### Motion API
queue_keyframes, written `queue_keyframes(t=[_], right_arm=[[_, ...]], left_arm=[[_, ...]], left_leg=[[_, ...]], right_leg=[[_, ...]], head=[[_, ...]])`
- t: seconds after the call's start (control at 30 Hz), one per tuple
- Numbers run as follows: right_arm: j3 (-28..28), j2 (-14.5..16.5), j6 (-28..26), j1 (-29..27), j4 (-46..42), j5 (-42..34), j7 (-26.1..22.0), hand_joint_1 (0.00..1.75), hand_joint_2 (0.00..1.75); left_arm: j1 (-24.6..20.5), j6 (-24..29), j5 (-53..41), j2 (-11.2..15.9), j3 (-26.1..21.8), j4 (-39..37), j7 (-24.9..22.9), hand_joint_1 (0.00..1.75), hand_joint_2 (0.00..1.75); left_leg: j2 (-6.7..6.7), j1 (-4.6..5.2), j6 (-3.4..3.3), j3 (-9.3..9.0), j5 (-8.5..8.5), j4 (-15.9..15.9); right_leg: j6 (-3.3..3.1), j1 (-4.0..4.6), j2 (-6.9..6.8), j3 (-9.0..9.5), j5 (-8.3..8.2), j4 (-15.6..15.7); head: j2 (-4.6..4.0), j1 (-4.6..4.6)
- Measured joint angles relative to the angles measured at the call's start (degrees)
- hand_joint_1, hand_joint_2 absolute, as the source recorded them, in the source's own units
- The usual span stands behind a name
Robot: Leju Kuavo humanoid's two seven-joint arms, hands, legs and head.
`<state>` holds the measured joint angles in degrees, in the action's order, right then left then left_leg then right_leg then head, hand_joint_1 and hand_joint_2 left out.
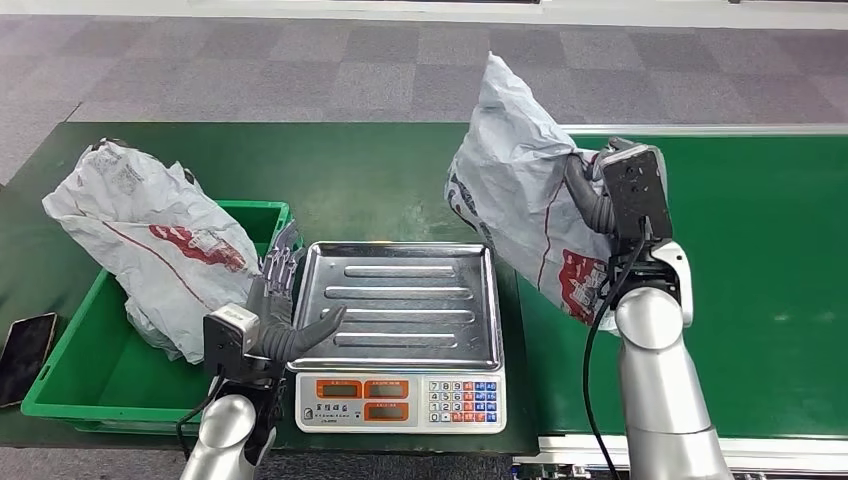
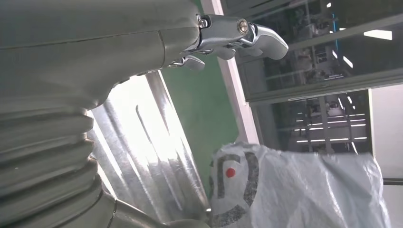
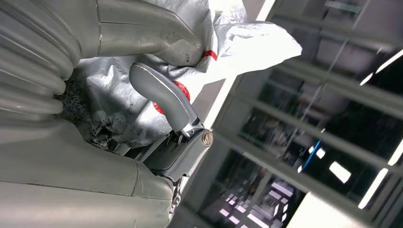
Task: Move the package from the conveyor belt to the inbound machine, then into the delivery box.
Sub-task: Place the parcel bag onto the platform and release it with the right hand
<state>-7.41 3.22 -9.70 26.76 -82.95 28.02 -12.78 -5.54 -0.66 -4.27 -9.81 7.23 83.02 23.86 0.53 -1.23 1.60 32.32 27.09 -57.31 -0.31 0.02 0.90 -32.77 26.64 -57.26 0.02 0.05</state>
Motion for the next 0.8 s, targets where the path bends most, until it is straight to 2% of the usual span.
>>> queue_keyframes(t=[0.27, 0.4, 0.6, 0.77, 0.8], right_arm=[[-8.06, -0.27, 5.17, 7.63, 2.89, -6.58, 2.03, 1.75, 1.75], [-12.18, 0.67, 7.14, 10.79, 5.59, -8.52, 2.53, 1.75, 1.75], [-17.55, 2.87, 7.59, 13.95, 9.67, -10.54, 3.10, 1.75, 1.75], [-21.43, 4.27, 5.25, 14.05, 12.46, -13.05, 2.45, 1.75, 1.75], [-21.95, 4.29, 4.89, 13.95, 12.72, -13.84, 2.29, 1.31, 1.75]], left_arm=[[-3.64, -0.16, 1.43, 0.00, 0.00, -3.68, 0.69, 0.00, 1.75], [-5.01, -0.10, 2.09, -0.02, 0.00, -5.51, 1.25, 0.00, 1.75], [-5.89, 0.88, 2.36, -0.13, 0.00, -7.27, 1.74, 0.00, 1.75], [-6.27, 1.51, 2.32, -0.13, 0.00, -7.47, 1.46, 0.00, 1.75], [-6.40, 1.53, 2.25, -0.13, 0.00, -7.53, 1.35, 0.00, 1.75]], left_leg=[[-0.13, 0.00, 0.09, 0.03, -0.09, 0.00], [-0.17, 0.00, 0.10, 0.09, -0.11, 0.00], [-0.34, 0.00, 0.11, 0.16, -0.17, 0.00], [-0.42, 0.00, 0.11, 0.19, -0.18, 0.00], [-0.46, 0.00, 0.11, 0.20, -0.18, 0.00]], right_leg=[[-0.01, 0.00, -0.05, -0.05, 0.00, -0.10], [-0.01, 0.00, -0.09, -0.10, 0.00, -0.13], [-0.02, 0.01, -0.30, -0.14, 0.01, -0.15], [-0.03, 0.01, -0.39, -0.17, 0.01, -0.14], [-0.03, 0.01, -0.42, -0.17, 0.01, -0.14]], head=[[0.00, -0.01], [0.00, -0.01], [0.00, -0.01], [0.00, -0.02], [0.00, -0.02]])
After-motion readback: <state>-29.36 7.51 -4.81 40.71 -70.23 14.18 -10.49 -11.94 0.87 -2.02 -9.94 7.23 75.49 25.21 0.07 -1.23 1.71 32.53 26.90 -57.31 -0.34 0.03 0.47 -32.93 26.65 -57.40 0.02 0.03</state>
